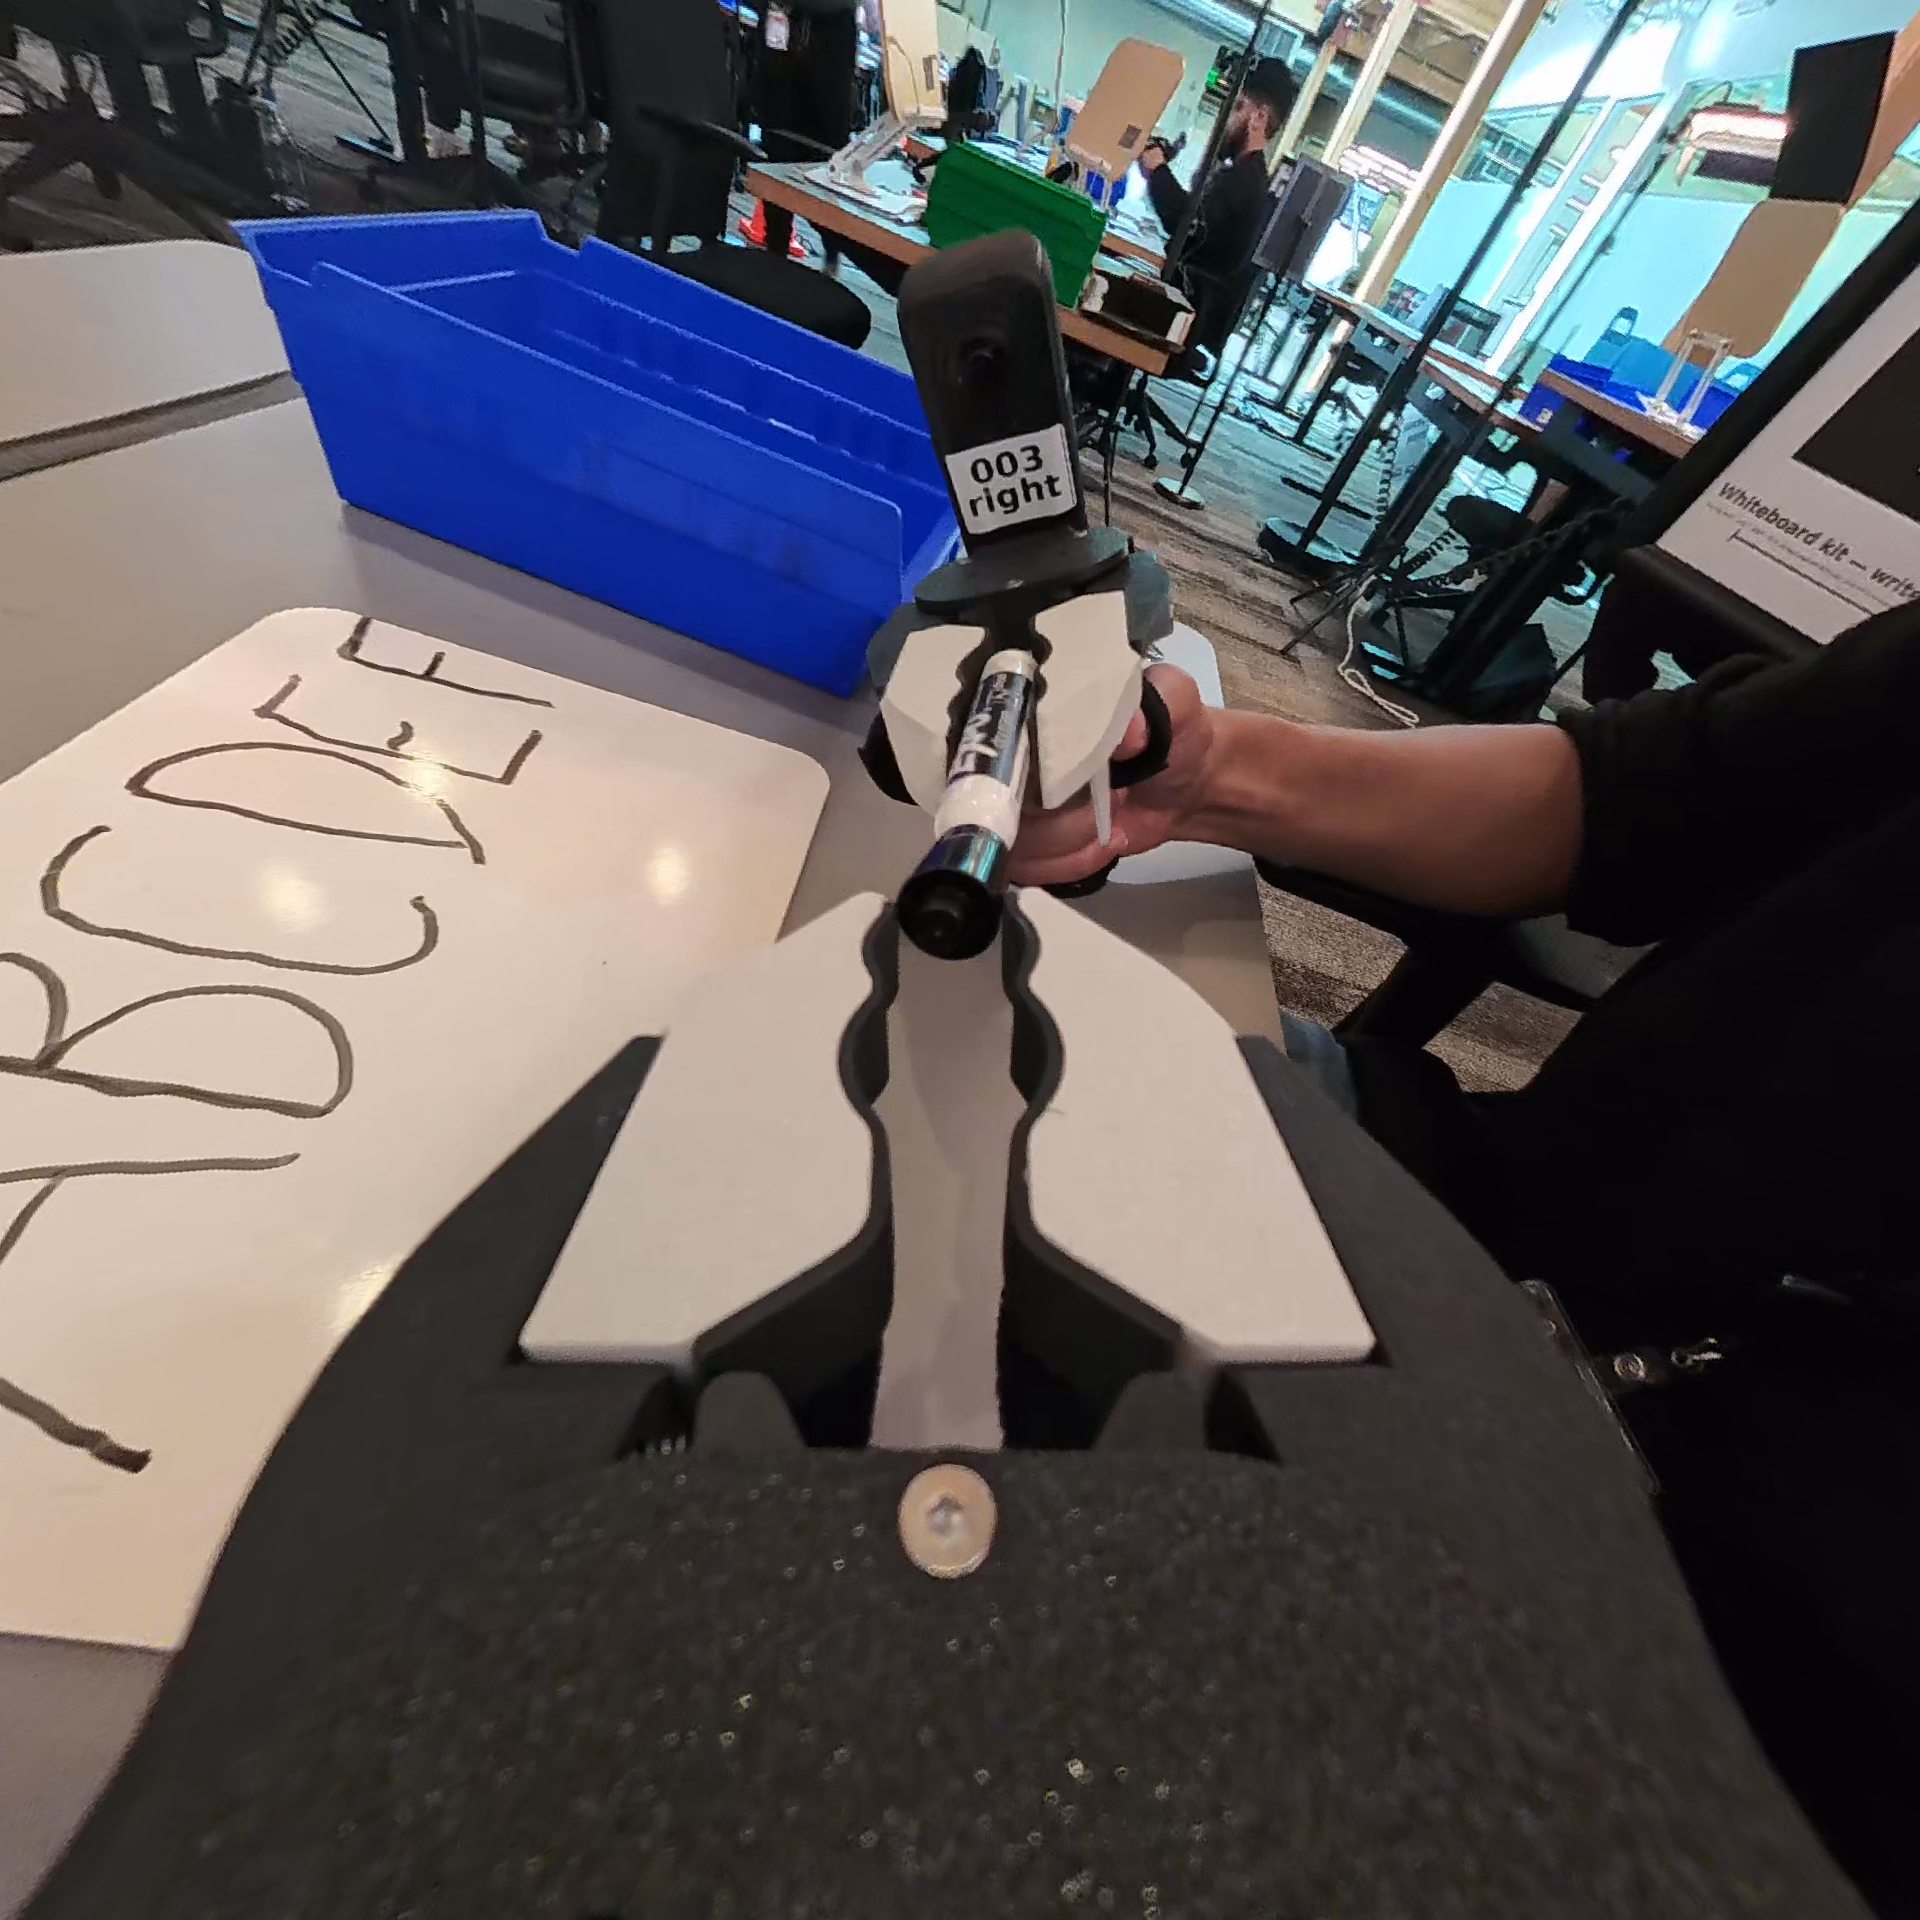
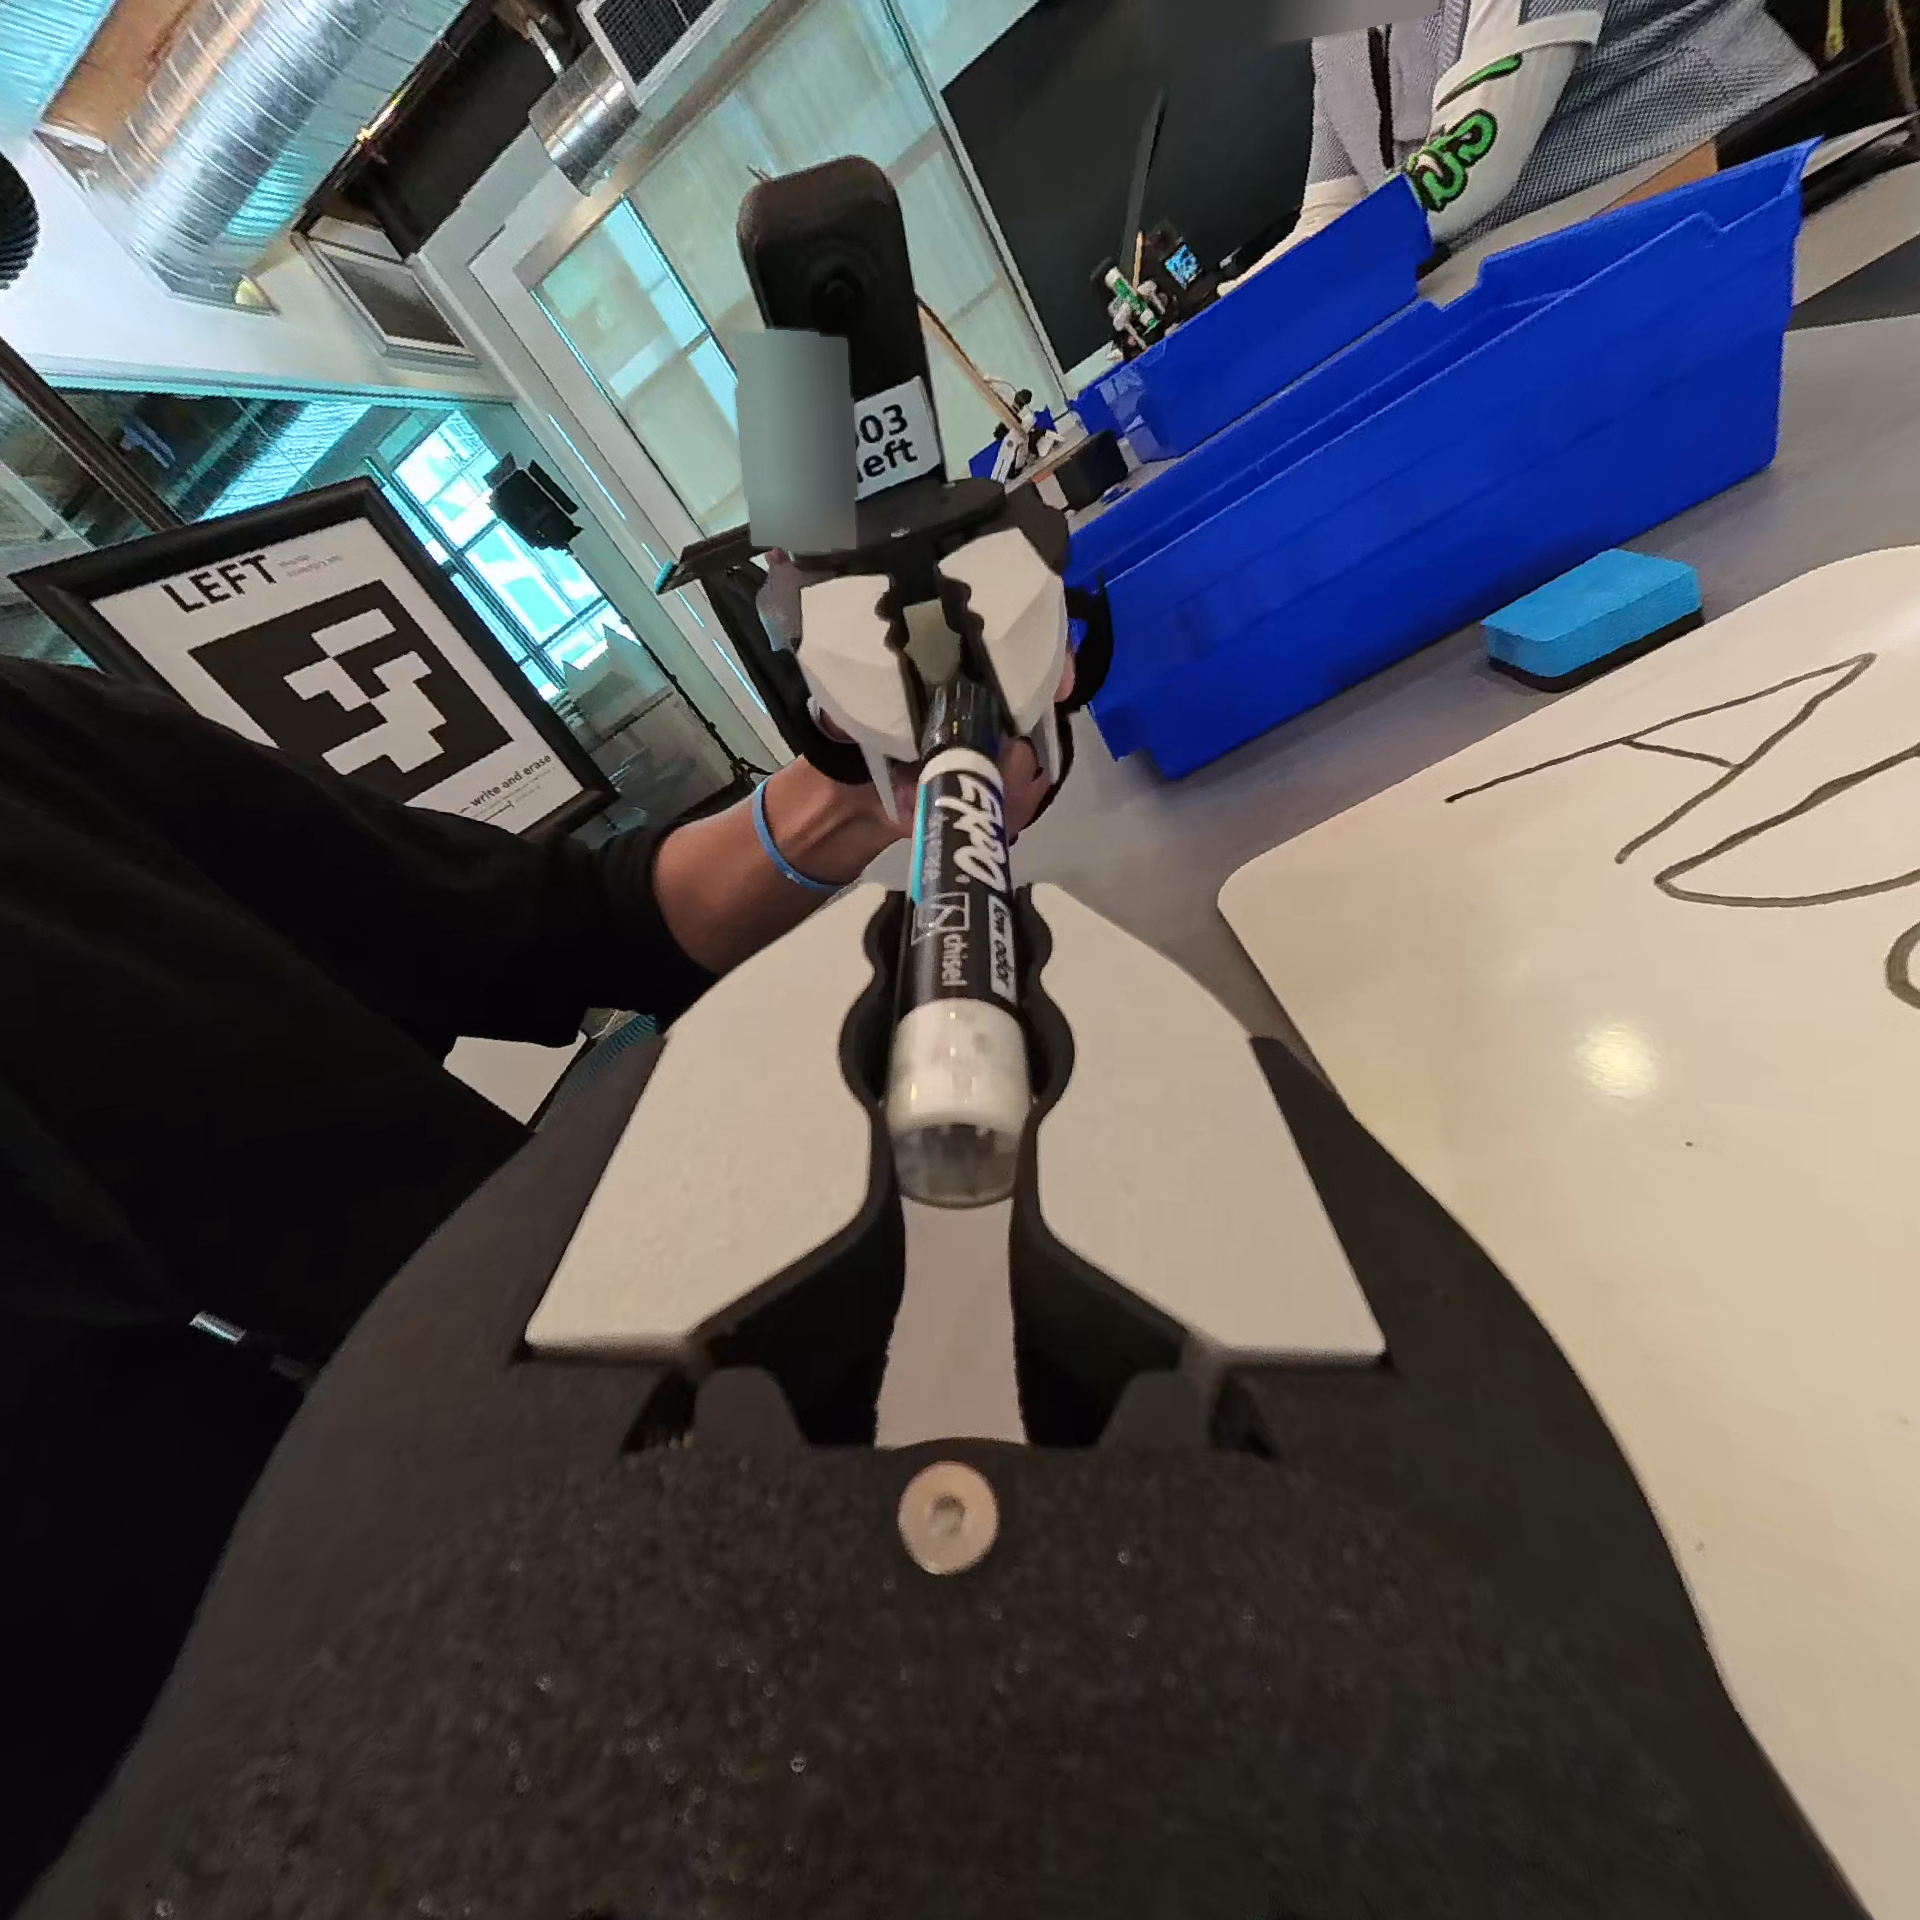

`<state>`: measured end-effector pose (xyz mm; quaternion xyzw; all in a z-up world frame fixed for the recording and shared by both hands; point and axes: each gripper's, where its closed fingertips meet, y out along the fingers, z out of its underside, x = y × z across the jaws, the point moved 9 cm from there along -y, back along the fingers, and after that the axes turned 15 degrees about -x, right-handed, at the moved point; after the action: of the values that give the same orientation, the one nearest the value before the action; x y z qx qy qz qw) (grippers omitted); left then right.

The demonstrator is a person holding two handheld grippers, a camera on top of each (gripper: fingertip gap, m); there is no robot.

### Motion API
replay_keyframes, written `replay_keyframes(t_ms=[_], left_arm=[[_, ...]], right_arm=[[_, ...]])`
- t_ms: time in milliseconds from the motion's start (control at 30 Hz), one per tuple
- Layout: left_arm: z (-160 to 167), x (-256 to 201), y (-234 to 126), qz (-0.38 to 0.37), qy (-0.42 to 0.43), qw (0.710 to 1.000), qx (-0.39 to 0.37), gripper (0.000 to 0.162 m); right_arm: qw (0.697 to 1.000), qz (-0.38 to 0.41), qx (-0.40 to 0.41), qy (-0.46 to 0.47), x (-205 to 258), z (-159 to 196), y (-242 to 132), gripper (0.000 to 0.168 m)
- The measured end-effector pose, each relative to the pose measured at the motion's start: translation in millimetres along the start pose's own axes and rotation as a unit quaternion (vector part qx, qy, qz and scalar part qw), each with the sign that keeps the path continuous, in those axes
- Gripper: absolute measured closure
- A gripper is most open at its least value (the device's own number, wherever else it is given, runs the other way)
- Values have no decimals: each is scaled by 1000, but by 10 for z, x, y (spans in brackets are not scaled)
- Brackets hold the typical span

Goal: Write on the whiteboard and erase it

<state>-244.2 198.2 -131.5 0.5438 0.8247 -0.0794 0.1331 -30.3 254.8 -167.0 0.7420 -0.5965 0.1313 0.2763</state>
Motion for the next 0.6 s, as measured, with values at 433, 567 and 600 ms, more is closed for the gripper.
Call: replay_keyframes(t_ms=[433,567,600], left_arm=[[-2,21,-27,48,-62,996,-30,144],[2,19,-34,57,-70,995,-32,144],[1,7,-31,61,-71,995,-33,144]], right_arm=[[1000,-15,-4,12,22,-6,-9,149],[999,-22,-9,22,24,5,-4,149],[999,-27,-11,28,24,4,-7,149]])
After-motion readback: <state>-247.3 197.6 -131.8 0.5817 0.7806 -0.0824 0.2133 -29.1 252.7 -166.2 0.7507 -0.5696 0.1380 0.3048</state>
